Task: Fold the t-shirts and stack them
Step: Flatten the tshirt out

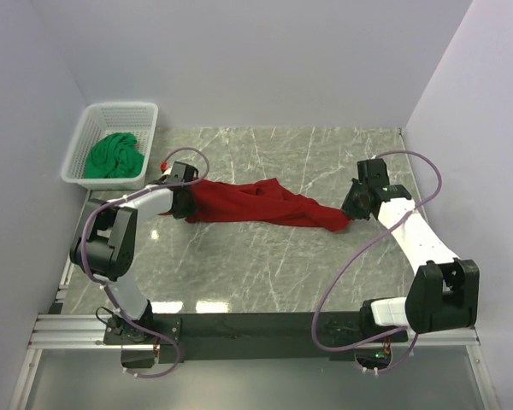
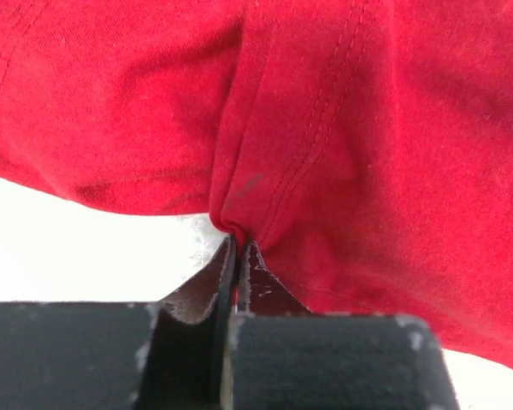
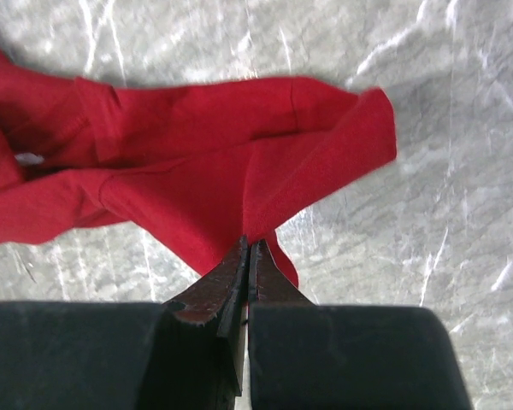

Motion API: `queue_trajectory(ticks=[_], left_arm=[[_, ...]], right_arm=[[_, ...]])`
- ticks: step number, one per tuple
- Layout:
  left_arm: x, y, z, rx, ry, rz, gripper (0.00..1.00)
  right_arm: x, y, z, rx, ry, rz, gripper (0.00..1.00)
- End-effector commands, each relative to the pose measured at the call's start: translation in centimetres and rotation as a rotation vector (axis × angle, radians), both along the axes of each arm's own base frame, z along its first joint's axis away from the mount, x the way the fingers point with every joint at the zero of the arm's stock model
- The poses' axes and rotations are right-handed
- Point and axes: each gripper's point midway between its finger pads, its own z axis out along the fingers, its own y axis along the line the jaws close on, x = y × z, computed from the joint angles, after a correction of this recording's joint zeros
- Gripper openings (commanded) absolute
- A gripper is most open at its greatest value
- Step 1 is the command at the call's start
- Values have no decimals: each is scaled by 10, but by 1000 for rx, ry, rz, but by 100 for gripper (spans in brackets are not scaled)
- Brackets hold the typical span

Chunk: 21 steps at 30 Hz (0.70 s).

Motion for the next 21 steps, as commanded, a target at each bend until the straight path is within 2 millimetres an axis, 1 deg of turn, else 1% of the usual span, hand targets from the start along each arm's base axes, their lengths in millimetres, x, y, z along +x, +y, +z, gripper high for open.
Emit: queue_trajectory(ticks=[1, 2, 3, 4, 5, 7, 8, 9, 10, 11, 12, 13, 14, 15, 16, 19, 20, 21], left_arm=[[-16, 5, -3, 35, 49, -1, 1], [-21, 8, 1, 47, 58, -3, 1], [-21, 14, 15, 67, 26, 0, 1], [-24, 19, 23, 83, 21, 5, 1], [-28, 25, 41, 95, -6, 6, 1], [-35, 45, 59, 113, -35, 51, 1], [-37, 53, 68, 107, -56, 72, 1], [-42, 67, 87, 94, -102, 112, 1], [-47, 74, 91, 90, -114, 128, 1], [-51, 80, 98, 90, -132, 142, 1], [-56, 86, 110, 87, -164, 162, 1], [-62, 88, 111, 82, -166, 165, 1], [-65, 88, 116, 71, -186, 171, 1], [-67, 88, 116, 62, -187, 174, 1], [-71, 88, 112, 57, -179, 174, 1], [-80, 87, 103, 44, -173, 177, 1], [-81, 86, 103, 38, -181, 172, 1], [-83, 86, 101, 36, -180, 169, 1]], right_arm=[[-9, 7, 4, 0, -11, 24, 0], [-13, 7, 3, -1, -5, 27, 0], [-18, 9, 1, 1, 11, 35, 0], [-22, 13, 2, 8, 13, 47, 0], [-28, 16, -2, 13, 31, 57, 0], [-43, 21, -9, 18, 80, 79, 0], [-53, 27, -13, 14, 104, 109, 0], [-65, 29, -19, 9, 145, 119, 1], [-73, 33, -24, 4, 173, 137, 2], [-88, 43, -34, 19, 219, 183, 7], [-100, 47, -40, 26, 266, 202, 12], [-109, 52, -44, 44, 296, 221, 24], [-118, 53, -50, 43, 322, 230, 29], [-121, 53, -50, 45, 322, 228, 35], [-120, 49, -45, 27, 287, 214, 47], [-107, 26, -32, -53, 216, 131, 59], [-100, 19, -27, -80, 189, 102, 60], [-93, 15, -25, -82, 163, 81, 61]])
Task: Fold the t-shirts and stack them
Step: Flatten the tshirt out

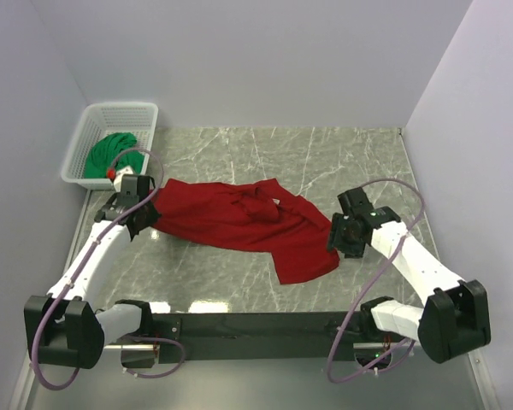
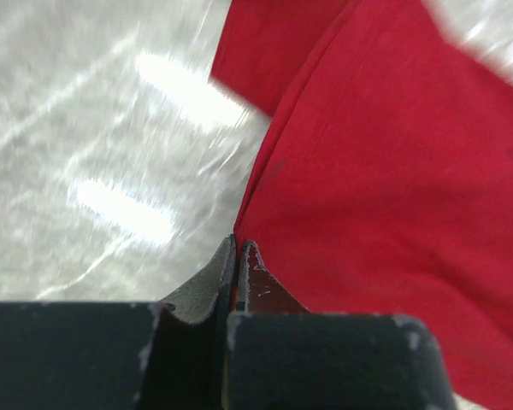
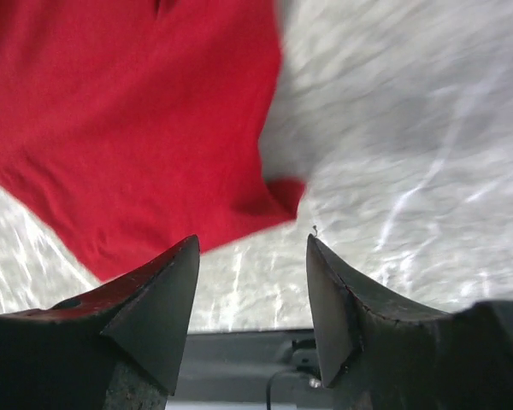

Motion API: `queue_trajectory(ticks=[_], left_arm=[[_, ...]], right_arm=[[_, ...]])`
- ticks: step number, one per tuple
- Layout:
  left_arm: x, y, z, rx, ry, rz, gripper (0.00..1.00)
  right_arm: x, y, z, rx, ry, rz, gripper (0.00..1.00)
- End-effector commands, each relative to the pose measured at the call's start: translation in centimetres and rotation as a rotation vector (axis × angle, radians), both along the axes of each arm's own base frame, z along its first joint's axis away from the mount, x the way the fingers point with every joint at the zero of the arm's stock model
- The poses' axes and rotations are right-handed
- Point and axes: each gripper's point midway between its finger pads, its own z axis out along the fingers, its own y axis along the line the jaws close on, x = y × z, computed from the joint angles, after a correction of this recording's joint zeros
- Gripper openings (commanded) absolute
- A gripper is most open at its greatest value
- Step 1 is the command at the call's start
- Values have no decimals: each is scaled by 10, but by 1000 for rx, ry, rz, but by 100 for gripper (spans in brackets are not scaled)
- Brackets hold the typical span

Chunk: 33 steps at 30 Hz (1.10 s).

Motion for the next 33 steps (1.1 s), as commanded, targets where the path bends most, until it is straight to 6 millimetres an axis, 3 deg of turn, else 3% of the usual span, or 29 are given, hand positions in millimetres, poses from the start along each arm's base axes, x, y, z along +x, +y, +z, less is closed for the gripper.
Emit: queue_trajectory(ticks=[1, 3, 6, 13, 16, 21, 25, 33], left_arm=[[-15, 0, -16, -6, 45, -12, 1], [-16, -1, -17, -9, 32, -21, 1], [-17, -1, -17, -11, 13, -27, 1], [-16, -9, -17, -39, -6, -56, 1], [-16, -9, -18, -37, -9, -59, 1], [-16, -10, -23, -46, -5, -65, 1], [-13, -10, -22, -45, -18, -59, 1], [-14, -9, -25, -47, -20, -48, 1]], right_arm=[[28, -27, 22, -66, -127, -117, 60], [41, -26, 22, -39, -155, -140, 59], [45, -20, 10, 1, -120, -151, 56], [18, -18, -13, 30, -56, -165, 50], [19, -18, -20, 26, -46, -163, 49], [37, -18, -24, -9, -52, -153, 49], [60, -20, -11, -61, -103, -130, 49], [75, -11, -19, -122, -75, -79, 48]])
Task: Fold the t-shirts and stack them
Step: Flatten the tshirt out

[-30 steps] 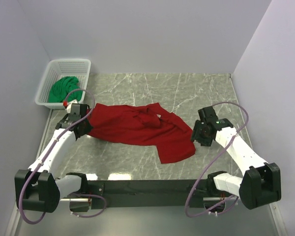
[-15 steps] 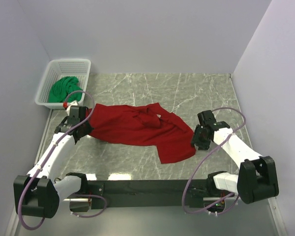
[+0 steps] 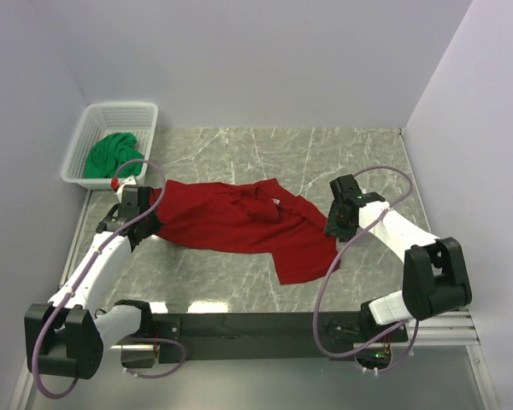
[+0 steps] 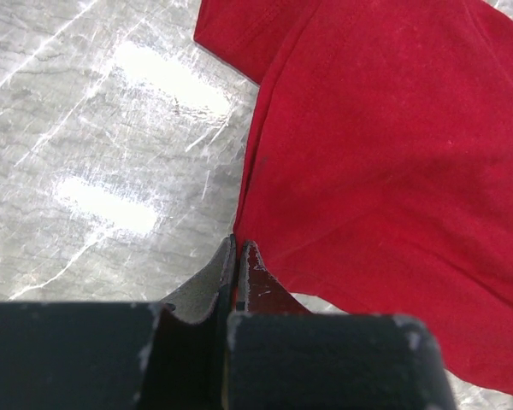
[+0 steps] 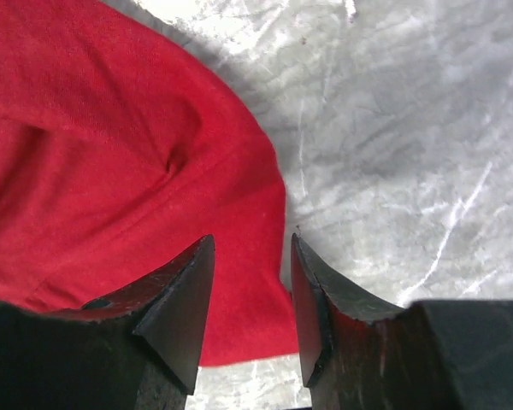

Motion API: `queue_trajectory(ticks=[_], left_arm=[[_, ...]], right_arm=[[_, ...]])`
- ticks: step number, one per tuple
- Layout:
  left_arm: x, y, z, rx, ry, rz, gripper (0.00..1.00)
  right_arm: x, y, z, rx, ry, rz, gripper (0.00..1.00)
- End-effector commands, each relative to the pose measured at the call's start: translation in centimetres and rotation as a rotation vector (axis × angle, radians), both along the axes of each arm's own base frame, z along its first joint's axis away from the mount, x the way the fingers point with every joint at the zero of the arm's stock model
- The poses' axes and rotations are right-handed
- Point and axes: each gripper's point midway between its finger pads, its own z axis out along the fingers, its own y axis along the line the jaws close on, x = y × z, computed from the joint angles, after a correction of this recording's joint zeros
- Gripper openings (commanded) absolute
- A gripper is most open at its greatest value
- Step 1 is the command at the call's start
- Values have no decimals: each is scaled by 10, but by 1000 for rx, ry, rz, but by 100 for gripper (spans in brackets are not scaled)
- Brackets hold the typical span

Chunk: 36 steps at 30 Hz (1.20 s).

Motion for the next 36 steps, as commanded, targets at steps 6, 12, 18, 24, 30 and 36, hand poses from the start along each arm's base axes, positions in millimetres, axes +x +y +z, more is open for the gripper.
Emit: queue_trajectory(ticks=[6, 12, 18, 24, 30, 36], left_arm=[[6, 0, 8, -9, -49, 6, 1], [11, -1, 8, -17, -53, 15, 1], [19, 1, 10, -11, -58, 22, 1], [26, 0, 12, -14, -66, 13, 1], [28, 0, 10, -7, -66, 9, 1], [27, 0, 6, -11, -60, 5, 1]], right_arm=[[18, 11, -11, -30, 7, 39, 42], [34, 20, -21, -20, 19, 54, 40], [61, 29, -30, -24, 25, 68, 40], [108, 35, -8, -25, -53, 51, 43], [84, 5, 11, -69, -63, 8, 48], [25, -37, -1, -71, -12, -99, 49]])
